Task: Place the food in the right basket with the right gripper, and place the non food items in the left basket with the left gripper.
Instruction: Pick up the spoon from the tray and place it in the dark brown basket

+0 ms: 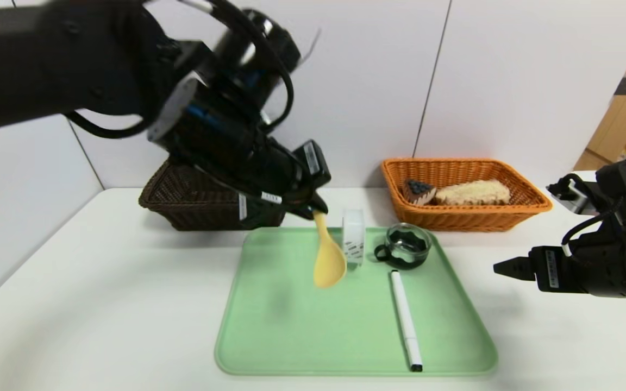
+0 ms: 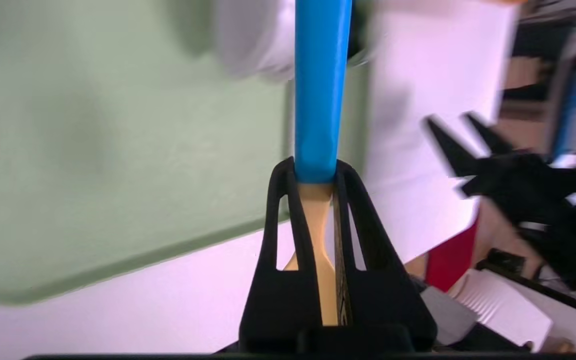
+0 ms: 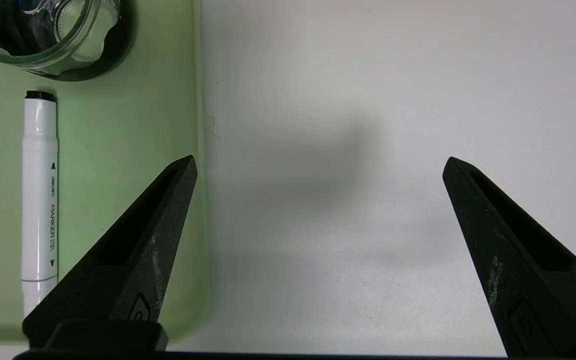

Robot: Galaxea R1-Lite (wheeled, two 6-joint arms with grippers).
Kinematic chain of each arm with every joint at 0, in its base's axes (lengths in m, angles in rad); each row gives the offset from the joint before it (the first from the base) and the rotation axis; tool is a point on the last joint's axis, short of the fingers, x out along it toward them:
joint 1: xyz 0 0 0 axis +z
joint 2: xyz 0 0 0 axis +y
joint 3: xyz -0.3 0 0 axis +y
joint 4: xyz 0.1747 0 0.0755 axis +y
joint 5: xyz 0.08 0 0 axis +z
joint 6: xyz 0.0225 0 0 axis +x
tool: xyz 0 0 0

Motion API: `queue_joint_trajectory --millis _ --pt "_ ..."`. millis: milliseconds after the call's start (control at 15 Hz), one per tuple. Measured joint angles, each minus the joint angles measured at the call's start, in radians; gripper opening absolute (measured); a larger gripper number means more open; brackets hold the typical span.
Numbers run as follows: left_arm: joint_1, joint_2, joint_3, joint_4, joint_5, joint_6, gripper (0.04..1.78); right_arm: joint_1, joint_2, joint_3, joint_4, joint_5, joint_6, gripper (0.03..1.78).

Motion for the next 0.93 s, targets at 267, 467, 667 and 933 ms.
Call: queue_joint_trajectory --millis 267,467,667,933 --pt "0.143 -0.087 0.004 -0.269 0.07 0.001 0.14 0.002 -0.009 0.014 0.0 0.0 0.0 1.7" --pt "0.264 -0.068 0.005 -0.353 0.169 0.001 0.14 0.01 -0.019 0.023 0.001 0.0 0.0 1.7" --pt "0.351 0.005 0.01 -0.357 0.278 -0.005 0.14 0.012 -0.036 0.041 0.001 -0.001 0.0 1.7" --pt "0.449 0.116 0.014 -0.36 0.324 -0.015 0.14 0.012 -0.066 0.061 0.001 -0.001 -0.001 1.7"
